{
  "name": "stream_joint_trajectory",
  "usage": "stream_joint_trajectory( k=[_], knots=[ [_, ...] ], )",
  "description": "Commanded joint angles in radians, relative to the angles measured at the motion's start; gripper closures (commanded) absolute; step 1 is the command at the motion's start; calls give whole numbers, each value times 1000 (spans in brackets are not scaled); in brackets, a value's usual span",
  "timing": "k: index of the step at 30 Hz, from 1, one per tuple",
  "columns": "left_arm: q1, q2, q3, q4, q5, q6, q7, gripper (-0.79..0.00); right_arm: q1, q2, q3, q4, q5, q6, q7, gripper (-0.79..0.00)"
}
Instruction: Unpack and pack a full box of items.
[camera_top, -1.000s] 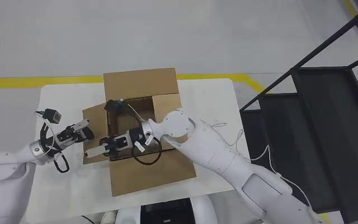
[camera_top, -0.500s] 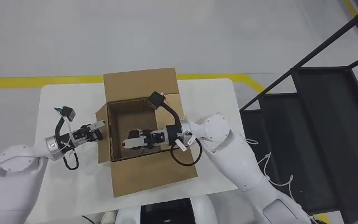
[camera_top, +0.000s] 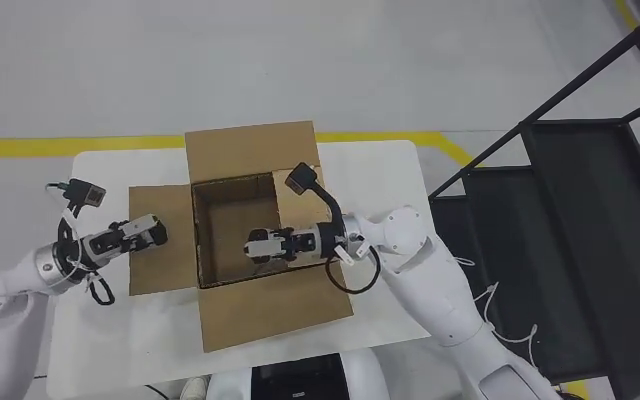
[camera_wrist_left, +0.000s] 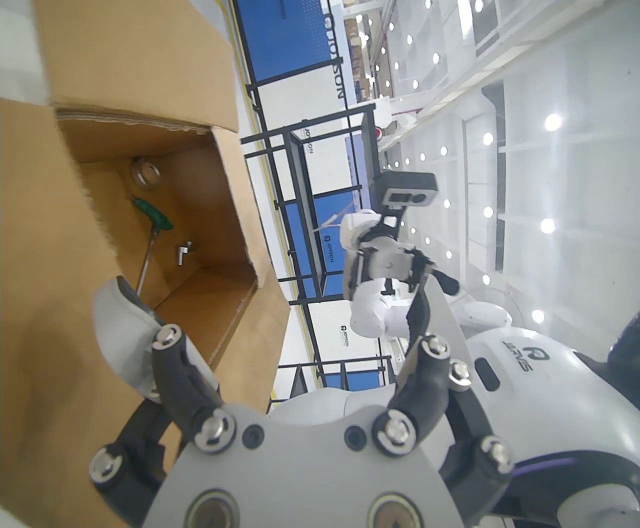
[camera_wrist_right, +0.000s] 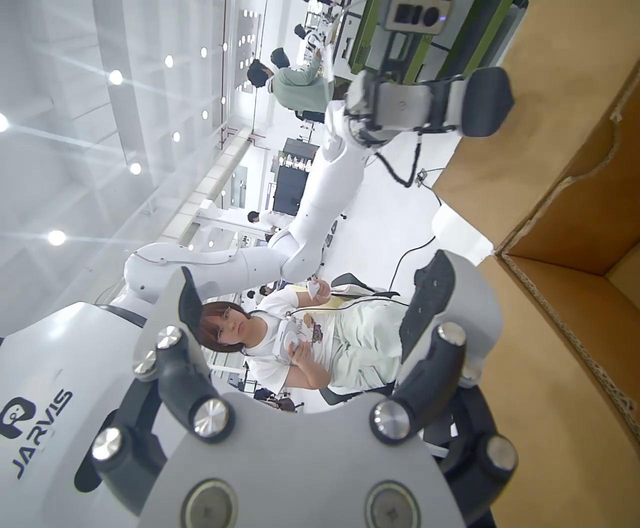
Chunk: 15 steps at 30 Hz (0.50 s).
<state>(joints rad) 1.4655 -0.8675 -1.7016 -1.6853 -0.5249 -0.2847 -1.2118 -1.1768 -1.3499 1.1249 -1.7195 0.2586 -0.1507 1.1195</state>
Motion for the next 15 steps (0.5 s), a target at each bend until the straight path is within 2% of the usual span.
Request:
stream_joint_trajectory(
  k=[1, 5, 8, 12, 15],
  knots=[
    [7, 3, -18, -64, 4, 15, -23, -785, -11, 5, 16, 0, -1, -1, -4, -785],
    [-11, 8, -13, -186, 27, 55, -56, -785, -42, 17, 62, 4, 3, -6, -20, -785],
    [-56, 10, 35, -238, 52, 95, -75, -785, -72, 27, 107, 6, 8, -17, -40, -785],
    [-141, 5, 172, -262, 115, 135, -91, -785, -126, 43, 184, 0, 23, -34, -63, -785],
    [-218, -7, 300, -246, 137, 158, -90, -785, -171, 54, 243, -14, 34, -48, -78, -785]
  ],
)
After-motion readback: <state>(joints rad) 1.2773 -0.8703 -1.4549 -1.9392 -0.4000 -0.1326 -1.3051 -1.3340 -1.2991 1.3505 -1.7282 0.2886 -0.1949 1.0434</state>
